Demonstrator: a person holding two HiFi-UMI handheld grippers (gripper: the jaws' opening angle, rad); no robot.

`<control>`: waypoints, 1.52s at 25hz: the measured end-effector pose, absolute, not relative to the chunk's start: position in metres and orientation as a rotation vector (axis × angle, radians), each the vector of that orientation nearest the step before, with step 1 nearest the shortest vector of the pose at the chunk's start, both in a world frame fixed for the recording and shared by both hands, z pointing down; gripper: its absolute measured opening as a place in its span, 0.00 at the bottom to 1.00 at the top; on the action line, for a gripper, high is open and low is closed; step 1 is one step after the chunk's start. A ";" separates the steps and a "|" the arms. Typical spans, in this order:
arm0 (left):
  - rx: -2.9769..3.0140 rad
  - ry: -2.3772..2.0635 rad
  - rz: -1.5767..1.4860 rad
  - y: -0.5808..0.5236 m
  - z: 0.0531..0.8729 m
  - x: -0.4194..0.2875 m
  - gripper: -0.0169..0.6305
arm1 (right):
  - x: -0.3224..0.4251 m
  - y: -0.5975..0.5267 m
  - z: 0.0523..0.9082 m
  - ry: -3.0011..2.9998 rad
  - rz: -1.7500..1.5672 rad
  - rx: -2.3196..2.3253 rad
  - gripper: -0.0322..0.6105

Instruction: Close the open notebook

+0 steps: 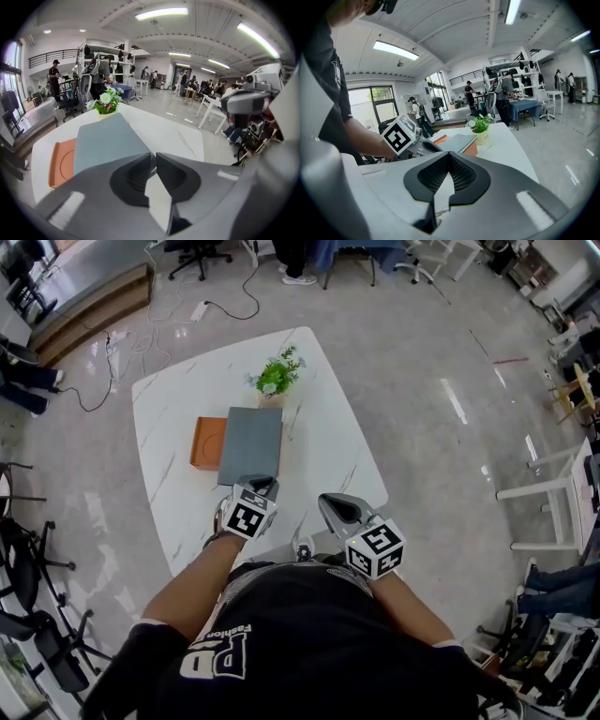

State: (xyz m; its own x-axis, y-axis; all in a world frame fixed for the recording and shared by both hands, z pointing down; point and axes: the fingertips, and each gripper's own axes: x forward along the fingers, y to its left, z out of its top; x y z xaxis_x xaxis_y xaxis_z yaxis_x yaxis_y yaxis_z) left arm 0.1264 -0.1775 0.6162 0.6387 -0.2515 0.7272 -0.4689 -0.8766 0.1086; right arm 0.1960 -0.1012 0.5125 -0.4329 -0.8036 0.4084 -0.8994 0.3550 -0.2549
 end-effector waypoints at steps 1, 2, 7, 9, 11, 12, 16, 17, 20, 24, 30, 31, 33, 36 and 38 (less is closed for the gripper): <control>2.563 -0.571 1.088 -0.176 0.618 0.127 0.16 | 0.196 -0.101 0.513 -2.402 0.664 1.539 0.05; 2.552 -0.565 1.096 -0.175 0.620 0.127 0.16 | 0.196 -0.100 0.513 -2.400 0.667 1.543 0.05; 2.529 -0.543 1.117 -0.172 0.627 0.126 0.16 | 0.195 -0.098 0.515 -2.390 0.679 1.559 0.05; 2.521 -0.528 1.133 -0.172 0.630 0.126 0.16 | 0.195 -0.098 0.516 -2.387 0.684 1.567 0.05; 2.517 -0.516 1.138 -0.172 0.632 0.127 0.16 | 0.194 -0.097 0.518 -2.383 0.689 1.573 0.05; 2.509 -0.514 1.136 -0.171 0.632 0.127 0.16 | 0.194 -0.097 0.518 -2.381 0.692 1.576 0.05; 2.491 -0.502 1.132 -0.168 0.630 0.128 0.17 | 0.195 -0.093 0.516 -2.372 0.697 1.591 0.05; 2.493 -0.496 1.133 -0.168 0.630 0.128 0.17 | 0.195 -0.093 0.516 -2.370 0.698 1.594 0.05; 2.503 -0.480 1.136 -0.169 0.629 0.128 0.17 | 0.193 -0.096 0.516 -2.368 0.698 1.601 0.05; 2.515 -0.451 1.120 -0.165 0.623 0.128 0.17 | 0.187 -0.096 0.514 -2.375 0.693 1.601 0.05; 2.552 -0.426 1.084 -0.163 0.609 0.122 0.17 | 0.175 -0.101 0.512 -2.389 0.688 1.599 0.05; 2.562 -0.430 1.073 -0.164 0.607 0.120 0.17 | 0.172 -0.102 0.512 -2.392 0.686 1.597 0.05; 2.574 -0.443 1.037 -0.166 0.597 0.115 0.17 | 0.166 -0.104 0.510 -2.401 0.681 1.595 0.05; 2.584 -0.481 0.972 -0.170 0.578 0.103 0.17 | 0.155 -0.107 0.505 -2.415 0.671 1.587 0.05; 2.579 -0.513 0.929 -0.176 0.569 0.094 0.17 | 0.150 -0.111 0.503 -2.424 0.662 1.578 0.05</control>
State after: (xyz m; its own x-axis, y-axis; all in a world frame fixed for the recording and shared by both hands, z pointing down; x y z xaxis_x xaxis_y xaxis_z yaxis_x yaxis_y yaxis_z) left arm 0.0941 -0.1762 0.5691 0.7192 -0.2149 0.6608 -0.4449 -0.8729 0.2004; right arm 0.1495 -0.1108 0.5027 -0.4236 -0.8235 0.3773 -0.9010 0.3401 -0.2694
